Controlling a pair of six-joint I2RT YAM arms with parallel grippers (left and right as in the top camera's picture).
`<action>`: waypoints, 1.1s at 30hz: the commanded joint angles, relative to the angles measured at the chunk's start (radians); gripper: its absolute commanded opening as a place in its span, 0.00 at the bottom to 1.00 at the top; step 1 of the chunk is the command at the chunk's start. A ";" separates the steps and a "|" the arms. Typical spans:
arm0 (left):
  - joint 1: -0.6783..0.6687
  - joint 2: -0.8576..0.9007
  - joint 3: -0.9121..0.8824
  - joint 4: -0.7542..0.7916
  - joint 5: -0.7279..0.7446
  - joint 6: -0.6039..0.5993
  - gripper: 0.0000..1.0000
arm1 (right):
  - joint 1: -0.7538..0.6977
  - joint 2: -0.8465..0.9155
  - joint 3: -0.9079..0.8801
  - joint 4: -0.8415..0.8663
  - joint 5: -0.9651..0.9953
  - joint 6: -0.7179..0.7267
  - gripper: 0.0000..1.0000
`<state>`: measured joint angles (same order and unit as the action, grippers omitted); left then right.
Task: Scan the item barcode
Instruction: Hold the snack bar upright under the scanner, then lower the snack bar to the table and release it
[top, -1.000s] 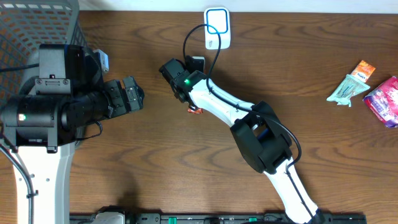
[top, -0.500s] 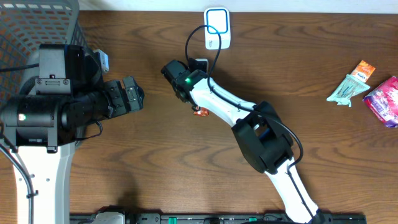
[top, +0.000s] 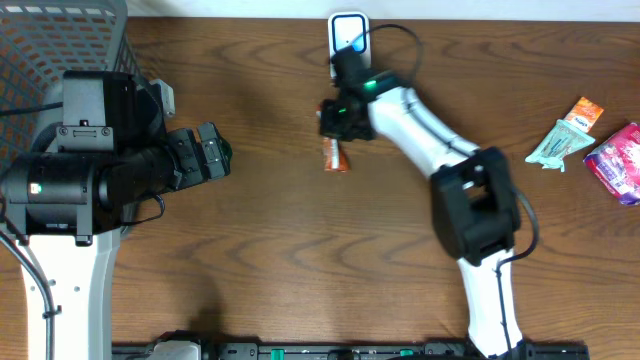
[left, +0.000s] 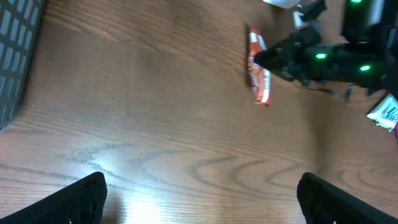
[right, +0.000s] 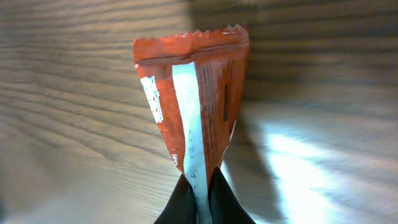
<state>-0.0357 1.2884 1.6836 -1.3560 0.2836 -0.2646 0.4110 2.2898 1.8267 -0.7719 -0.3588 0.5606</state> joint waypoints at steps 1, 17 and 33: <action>-0.003 0.000 0.016 0.000 0.004 0.010 0.98 | -0.080 -0.013 -0.098 0.035 -0.292 -0.095 0.03; -0.003 0.000 0.016 0.000 0.004 0.010 0.98 | -0.278 -0.088 -0.374 0.167 -0.447 -0.151 0.35; -0.003 0.000 0.016 0.000 0.004 0.010 0.98 | 0.103 -0.425 -0.374 0.109 0.496 0.061 0.56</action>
<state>-0.0357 1.2884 1.6836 -1.3556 0.2836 -0.2646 0.4511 1.8385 1.4567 -0.6575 -0.1680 0.5282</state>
